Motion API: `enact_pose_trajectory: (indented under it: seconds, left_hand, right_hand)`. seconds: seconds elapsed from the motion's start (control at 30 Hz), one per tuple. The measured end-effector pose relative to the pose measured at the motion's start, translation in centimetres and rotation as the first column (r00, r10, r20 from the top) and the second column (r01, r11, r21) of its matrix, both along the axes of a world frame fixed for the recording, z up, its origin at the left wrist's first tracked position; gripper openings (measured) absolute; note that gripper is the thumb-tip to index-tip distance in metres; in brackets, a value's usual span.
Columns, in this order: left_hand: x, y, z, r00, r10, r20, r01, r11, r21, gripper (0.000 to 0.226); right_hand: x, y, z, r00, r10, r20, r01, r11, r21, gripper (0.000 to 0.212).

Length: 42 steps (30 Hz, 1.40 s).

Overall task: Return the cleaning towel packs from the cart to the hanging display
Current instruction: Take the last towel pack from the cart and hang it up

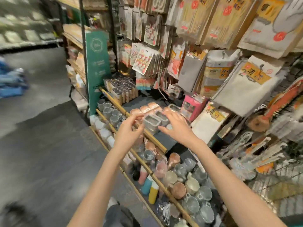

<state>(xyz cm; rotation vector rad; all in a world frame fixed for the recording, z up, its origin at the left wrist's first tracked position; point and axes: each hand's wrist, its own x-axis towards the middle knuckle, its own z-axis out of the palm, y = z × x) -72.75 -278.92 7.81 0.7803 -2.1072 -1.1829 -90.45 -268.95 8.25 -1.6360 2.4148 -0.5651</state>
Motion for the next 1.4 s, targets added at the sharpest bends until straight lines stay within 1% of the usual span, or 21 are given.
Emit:
enact_pose_trajectory:
  seconds: [0.1, 0.17, 0.27, 0.37, 0.5, 0.6, 0.7, 0.83, 1.0, 1.13, 1.23, 1.3, 1.4]
  left_hand:
    - [3.3, -1.5, -0.3, 0.994, 0.104, 0.02, -0.104, 0.995, 0.009, 0.035]
    - [5.5, -2.8, -0.5, 0.988, 0.153, 0.026, -0.153, 0.988, 0.002, 0.036]
    - [9.1, -5.3, -1.3, 0.969, 0.243, 0.039, -0.244, 0.969, 0.031, 0.04]
    - [13.1, -8.8, -2.0, 0.932, 0.352, 0.089, -0.355, 0.934, 0.022, 0.044]
    - [19.1, -14.1, -3.0, 0.866, 0.49, 0.097, -0.49, 0.871, -0.031, 0.045]
    - [23.3, -17.7, -3.6, 0.82, 0.566, 0.09, -0.566, 0.824, -0.019, 0.046]
    - [27.3, -20.5, -4.1, 0.78, 0.621, 0.082, -0.624, 0.782, 0.011, 0.046]
    - [32.4, -22.9, -4.9, 0.716, 0.692, 0.097, -0.696, 0.718, 0.013, 0.047]
    - [38.4, -25.2, -5.9, 0.599, 0.791, 0.123, -0.8, 0.599, 0.043, 0.049]
    - [42.6, -26.6, -6.9, 0.51, 0.847, 0.148, -0.86, 0.503, 0.085, 0.051]
    - [45.3, -27.9, -7.6, 0.404, 0.902, 0.155, -0.914, 0.392, 0.103, 0.051]
    - [46.9, -29.1, -7.9, 0.325, 0.926, 0.194, -0.945, 0.309, 0.109, 0.049]
    - [49.2, -31.2, -7.9, 0.217, 0.951, 0.22, -0.974, 0.198, 0.107, 0.05]
  right_hand:
    - [3.0, -2.8, 0.1, 0.995, 0.095, 0.043, -0.095, 0.995, 0.003, 0.062]
    - [5.2, -5.1, 0.1, 0.989, 0.144, 0.043, -0.143, 0.99, -0.016, 0.063]
    - [9.1, -8.8, -0.7, 0.972, 0.226, 0.065, -0.223, 0.974, -0.043, 0.063]
    - [13.4, -13.5, -1.8, 0.947, 0.315, 0.063, -0.313, 0.949, -0.03, 0.062]
    - [19.3, -20.5, -2.9, 0.892, 0.452, -0.003, -0.452, 0.892, 0.001, 0.064]
    - [23.5, -25.6, -3.6, 0.843, 0.538, -0.029, -0.538, 0.843, -0.003, 0.065]
    - [27.5, -29.7, -4.2, 0.805, 0.593, -0.007, -0.593, 0.805, -0.012, 0.066]
    - [32.6, -33.7, -5.3, 0.744, 0.668, 0.038, -0.667, 0.744, -0.023, 0.067]
    - [38.4, -37.7, -6.2, 0.666, 0.742, 0.073, -0.744, 0.668, -0.006, 0.068]
    - [42.6, -41.4, -7.0, 0.576, 0.809, 0.118, -0.816, 0.577, 0.03, 0.069]
    - [45.9, -44.7, -7.8, 0.502, 0.854, 0.134, -0.864, 0.502, 0.038, 0.07]
    - [48.2, -47.0, -8.5, 0.447, 0.882, 0.149, -0.894, 0.444, 0.055, 0.07]
    - [52.0, -50.8, -9.2, 0.337, 0.926, 0.17, -0.942, 0.332, 0.057, 0.068]
